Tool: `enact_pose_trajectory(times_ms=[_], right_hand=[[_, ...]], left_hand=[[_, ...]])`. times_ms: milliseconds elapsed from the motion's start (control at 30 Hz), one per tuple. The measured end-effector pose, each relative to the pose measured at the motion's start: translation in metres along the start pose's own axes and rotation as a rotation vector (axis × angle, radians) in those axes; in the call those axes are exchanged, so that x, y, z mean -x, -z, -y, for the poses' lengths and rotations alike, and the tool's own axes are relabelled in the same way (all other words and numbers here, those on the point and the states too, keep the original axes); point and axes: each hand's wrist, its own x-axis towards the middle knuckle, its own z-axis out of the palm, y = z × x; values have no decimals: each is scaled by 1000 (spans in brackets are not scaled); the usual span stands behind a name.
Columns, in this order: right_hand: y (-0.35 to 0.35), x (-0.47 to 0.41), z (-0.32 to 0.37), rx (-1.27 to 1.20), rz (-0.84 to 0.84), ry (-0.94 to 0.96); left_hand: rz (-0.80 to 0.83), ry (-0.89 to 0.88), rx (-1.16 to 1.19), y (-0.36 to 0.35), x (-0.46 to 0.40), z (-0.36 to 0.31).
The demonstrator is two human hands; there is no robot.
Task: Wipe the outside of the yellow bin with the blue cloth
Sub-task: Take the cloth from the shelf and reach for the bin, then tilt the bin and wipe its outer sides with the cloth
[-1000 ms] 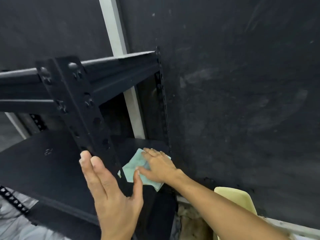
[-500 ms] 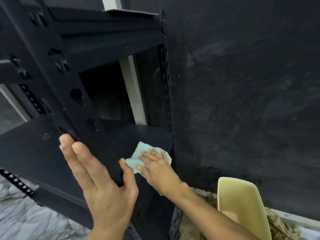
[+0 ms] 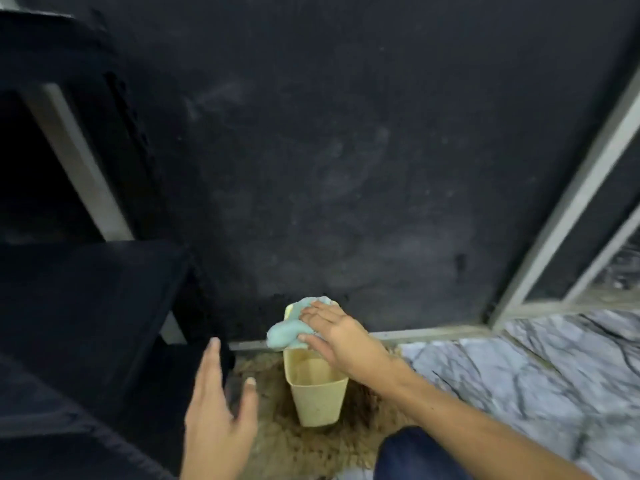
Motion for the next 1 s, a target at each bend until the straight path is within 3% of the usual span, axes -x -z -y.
enact_pose_trajectory(times_ms=[67, 133, 300, 467, 600, 733, 867, 1000], right_hand=[[10, 27, -30, -20, -43, -105], [10, 49, -59, -75, -73, -207], [-21, 92, -127, -127, -142, -436], [-60, 132, -172, -210, -199, -665], [-92, 153, -185, -339, -241, -820], [-109, 149, -181, -576, -312, -935], [-93, 130, -159, -827, -403, -926], [-81, 116, -132, -1007, -515, -865]], left_hand=[[279, 120, -17, -42, -1, 5], [525, 114, -95, -85, -10, 7], [812, 128, -246, -192, -40, -10], [858, 284, -330, -273, -76, 13], [909, 436, -288, -292, -81, 35], [857, 431, -252, -273, -81, 40], [773, 469, -115, -231, -88, 45], [792, 503, 44, -217, -77, 57]])
